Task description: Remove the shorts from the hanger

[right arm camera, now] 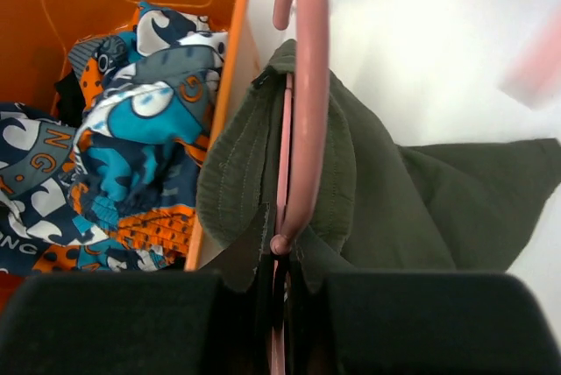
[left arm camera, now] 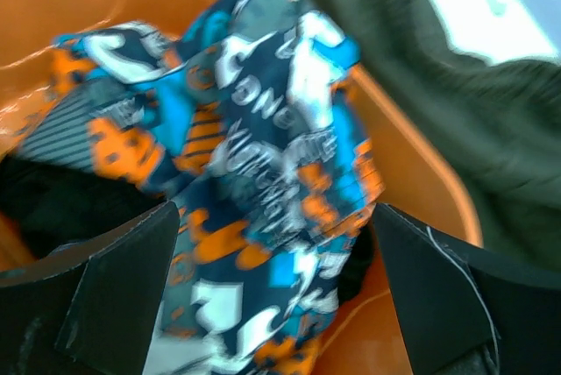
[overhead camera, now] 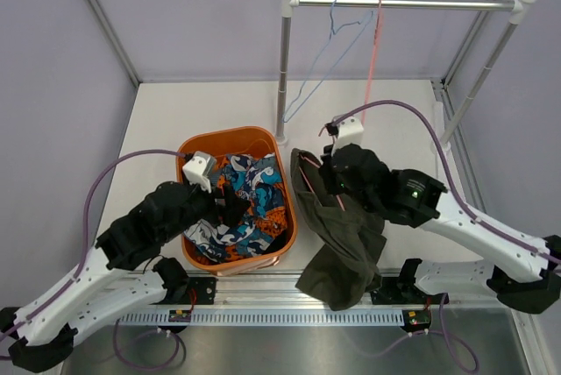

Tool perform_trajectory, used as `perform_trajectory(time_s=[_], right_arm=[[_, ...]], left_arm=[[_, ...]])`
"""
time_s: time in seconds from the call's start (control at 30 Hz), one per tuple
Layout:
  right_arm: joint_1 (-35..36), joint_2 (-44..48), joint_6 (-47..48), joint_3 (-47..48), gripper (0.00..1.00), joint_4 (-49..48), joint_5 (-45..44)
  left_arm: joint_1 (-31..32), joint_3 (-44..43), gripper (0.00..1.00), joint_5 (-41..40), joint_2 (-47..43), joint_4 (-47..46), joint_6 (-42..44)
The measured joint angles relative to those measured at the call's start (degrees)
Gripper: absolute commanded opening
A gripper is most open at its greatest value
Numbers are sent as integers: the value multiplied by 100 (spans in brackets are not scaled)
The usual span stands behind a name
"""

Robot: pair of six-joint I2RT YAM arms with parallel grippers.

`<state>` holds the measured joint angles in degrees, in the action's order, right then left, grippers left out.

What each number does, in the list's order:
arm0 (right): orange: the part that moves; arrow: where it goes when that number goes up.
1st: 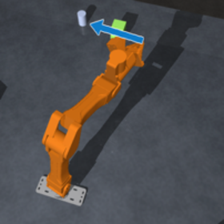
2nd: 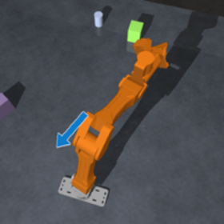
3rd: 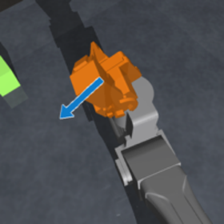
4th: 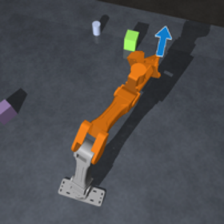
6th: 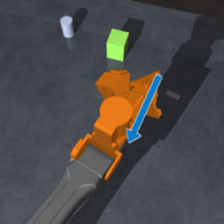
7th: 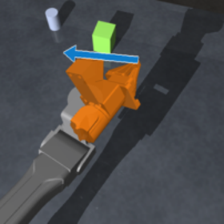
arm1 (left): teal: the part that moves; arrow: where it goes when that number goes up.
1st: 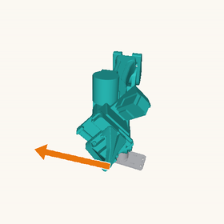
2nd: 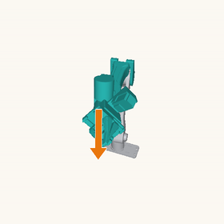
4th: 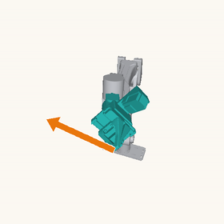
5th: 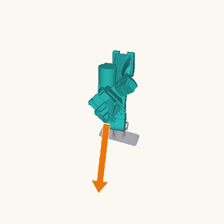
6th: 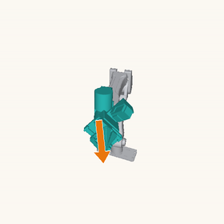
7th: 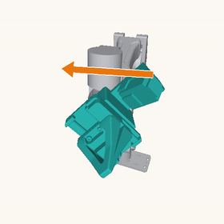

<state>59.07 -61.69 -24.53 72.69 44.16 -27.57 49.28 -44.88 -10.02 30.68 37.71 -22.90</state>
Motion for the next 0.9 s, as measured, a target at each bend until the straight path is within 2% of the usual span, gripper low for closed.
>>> perform_trajectory(time_s=[0.13,0.3,0.6,0.9], right_arm=[[503,-511,-17,411,0,26,-680],[640,-415,-11,643,0,81,-1091],[820,-258,37,916,0,76,-1346],[975,-216,76,951,0,76,-1353]], left_arm=[[153,-317,96,59,702,-455,-254],[352,-852,96,-7,1449,-1134,-457],[850,-1709,96,-595,2529,-1921,-560],[1038,-1814,94,-1143,3289,-2111,-538]])
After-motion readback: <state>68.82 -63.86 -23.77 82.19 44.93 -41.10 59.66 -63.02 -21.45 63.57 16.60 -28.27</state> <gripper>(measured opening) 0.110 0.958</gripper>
